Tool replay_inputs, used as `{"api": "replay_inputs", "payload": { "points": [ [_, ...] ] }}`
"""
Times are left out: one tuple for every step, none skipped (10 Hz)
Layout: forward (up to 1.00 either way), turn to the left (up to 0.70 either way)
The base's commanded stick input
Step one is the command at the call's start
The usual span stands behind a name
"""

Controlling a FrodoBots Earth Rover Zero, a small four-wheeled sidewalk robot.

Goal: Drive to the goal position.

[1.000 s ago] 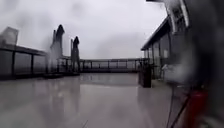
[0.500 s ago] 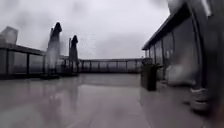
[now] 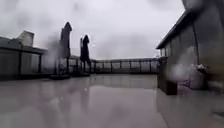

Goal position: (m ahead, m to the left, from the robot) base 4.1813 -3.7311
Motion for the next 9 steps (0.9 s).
{"api": "replay_inputs", "payload": {
  "points": [
    [0.70, 0.27],
    [0.70, 0.27],
    [0.70, 0.27],
    [0.70, 0.27],
    [0.70, 0.27],
    [0.70, 0.27],
    [0.70, 0.27],
    [0.70, 0.11],
    [0.70, 0.00]
  ]
}}
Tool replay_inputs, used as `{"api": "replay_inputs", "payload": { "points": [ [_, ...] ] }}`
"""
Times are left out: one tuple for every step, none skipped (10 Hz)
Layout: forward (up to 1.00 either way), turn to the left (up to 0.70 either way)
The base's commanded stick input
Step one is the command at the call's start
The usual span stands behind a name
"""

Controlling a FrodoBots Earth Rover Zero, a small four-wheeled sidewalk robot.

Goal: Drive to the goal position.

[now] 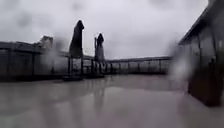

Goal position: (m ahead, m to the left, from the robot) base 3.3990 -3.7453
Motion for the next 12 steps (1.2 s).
{"api": "replay_inputs", "payload": {
  "points": [
    [0.70, 0.00],
    [0.70, -0.04],
    [0.70, -0.15],
    [0.70, -0.27],
    [0.70, -0.27],
    [0.70, -0.27],
    [0.70, -0.27],
    [0.70, -0.27],
    [0.70, -0.27],
    [0.70, -0.27],
    [0.70, -0.27],
    [0.70, -0.27]
  ]
}}
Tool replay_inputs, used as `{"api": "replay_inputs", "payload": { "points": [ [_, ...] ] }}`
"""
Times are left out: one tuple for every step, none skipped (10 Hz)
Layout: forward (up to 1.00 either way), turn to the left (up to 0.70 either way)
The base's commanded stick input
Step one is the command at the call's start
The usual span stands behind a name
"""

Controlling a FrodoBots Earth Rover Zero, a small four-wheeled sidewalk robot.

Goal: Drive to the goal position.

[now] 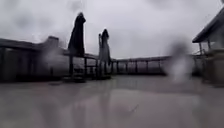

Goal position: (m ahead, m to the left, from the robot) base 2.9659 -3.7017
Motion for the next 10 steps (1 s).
{"api": "replay_inputs", "payload": {
  "points": [
    [0.70, -0.27],
    [0.70, -0.27],
    [0.70, -0.19],
    [0.70, 0.00],
    [0.70, 0.00],
    [0.70, 0.00],
    [0.70, 0.00],
    [0.70, 0.00],
    [0.70, 0.00],
    [0.70, 0.00]
  ]
}}
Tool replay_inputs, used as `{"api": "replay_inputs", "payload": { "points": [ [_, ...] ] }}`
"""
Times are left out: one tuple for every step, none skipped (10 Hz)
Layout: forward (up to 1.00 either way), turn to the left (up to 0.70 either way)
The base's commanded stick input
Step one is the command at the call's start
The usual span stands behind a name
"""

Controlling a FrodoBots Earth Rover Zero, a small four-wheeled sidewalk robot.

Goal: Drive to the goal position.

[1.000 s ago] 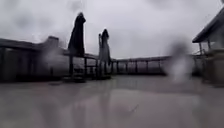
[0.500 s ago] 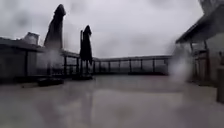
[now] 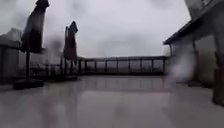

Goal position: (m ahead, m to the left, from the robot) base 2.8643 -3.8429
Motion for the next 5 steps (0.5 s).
{"api": "replay_inputs", "payload": {
  "points": [
    [0.70, 0.00],
    [0.70, 0.11],
    [0.70, 0.27],
    [0.70, 0.27],
    [0.70, 0.27]
  ]
}}
